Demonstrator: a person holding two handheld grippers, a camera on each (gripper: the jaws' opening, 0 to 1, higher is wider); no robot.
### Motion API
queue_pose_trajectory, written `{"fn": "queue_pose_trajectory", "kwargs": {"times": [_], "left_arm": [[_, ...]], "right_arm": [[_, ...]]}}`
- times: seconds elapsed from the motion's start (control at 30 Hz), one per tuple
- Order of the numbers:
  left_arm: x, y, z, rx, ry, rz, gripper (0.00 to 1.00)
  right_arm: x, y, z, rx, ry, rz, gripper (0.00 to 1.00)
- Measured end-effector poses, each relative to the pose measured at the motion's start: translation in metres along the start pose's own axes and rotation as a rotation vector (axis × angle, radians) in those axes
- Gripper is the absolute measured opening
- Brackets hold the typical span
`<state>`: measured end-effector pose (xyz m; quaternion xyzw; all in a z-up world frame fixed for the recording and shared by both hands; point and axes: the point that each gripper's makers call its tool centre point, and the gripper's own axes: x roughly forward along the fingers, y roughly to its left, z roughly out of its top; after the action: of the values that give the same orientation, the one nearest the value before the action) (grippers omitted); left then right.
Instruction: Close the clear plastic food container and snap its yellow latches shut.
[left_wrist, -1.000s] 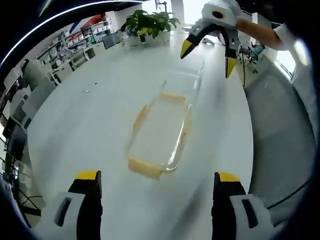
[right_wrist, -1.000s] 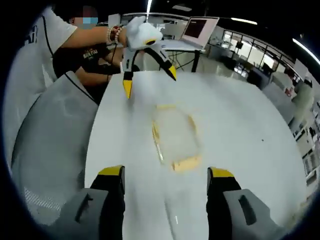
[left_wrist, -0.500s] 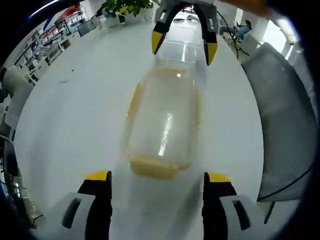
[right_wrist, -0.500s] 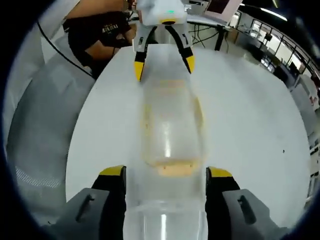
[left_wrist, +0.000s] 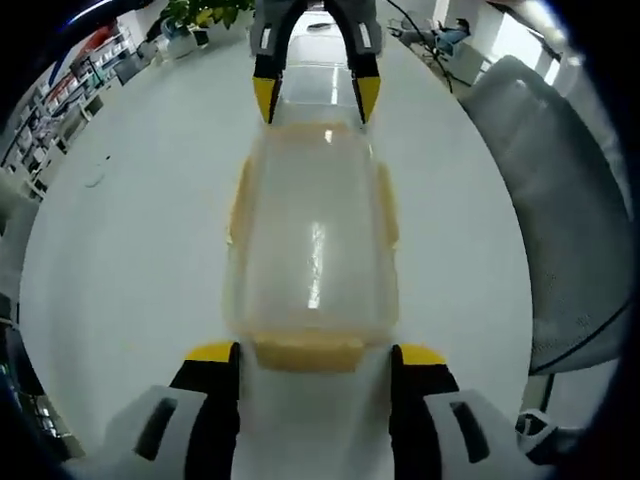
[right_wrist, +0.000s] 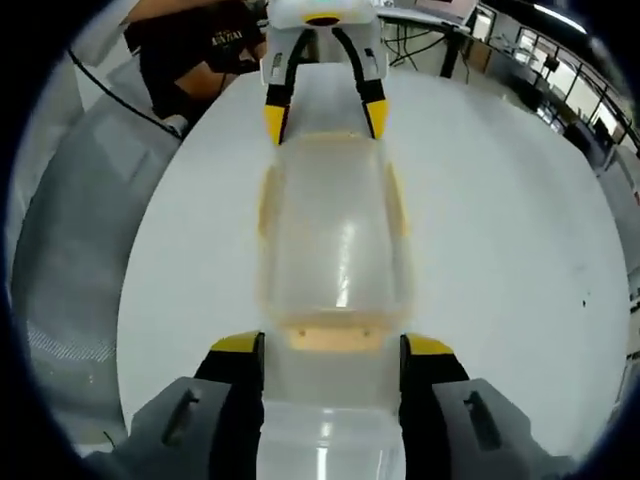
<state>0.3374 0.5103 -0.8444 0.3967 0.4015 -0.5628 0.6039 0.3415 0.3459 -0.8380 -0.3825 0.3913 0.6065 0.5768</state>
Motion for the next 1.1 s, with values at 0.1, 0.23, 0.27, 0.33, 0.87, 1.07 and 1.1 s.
{"fn": "queue_pose_trajectory", "kwargs": {"times": [0.1,0.23,0.27,0.33,0.87,1.07,1.1], "left_arm": [[0.0003,0.0043,0.0015,-0.006,-0.008,0.001,0.53],[-0.0006,0.0076,0.0002,0.006,-0.005,-0.004,0.45],[-0.0007,0.0080,0.0000,0.006,-0.005,-0.004,0.43],[-0.0011,0.0103,0.0006,0.000,-0.006,-0.003,0.41],[-0.0028,0.0040,-0.0003,0.014,-0.041,-0.012,0.34],[-0.0022,0.0036,0.0003,0.009,-0.043,-0.013,0.34],[-0.0022,0.0033,0.0002,0.010,-0.037,-0.012,0.34]], "right_arm": [[0.0034,0.0029,-0.0014,-0.004,0.013,0.019,0.45],[0.0056,0.0008,0.0020,-0.011,0.009,0.022,0.41],[0.0062,0.0003,0.0022,-0.013,0.009,0.023,0.39],[0.0078,0.0002,-0.0012,0.021,0.036,0.031,0.37],[0.0108,0.0004,0.0007,0.003,0.079,-0.009,0.36],[0.0110,0.0003,0.0010,0.000,0.090,-0.016,0.36],[0.0109,0.0003,0.0008,-0.001,0.085,-0.015,0.36]]}}
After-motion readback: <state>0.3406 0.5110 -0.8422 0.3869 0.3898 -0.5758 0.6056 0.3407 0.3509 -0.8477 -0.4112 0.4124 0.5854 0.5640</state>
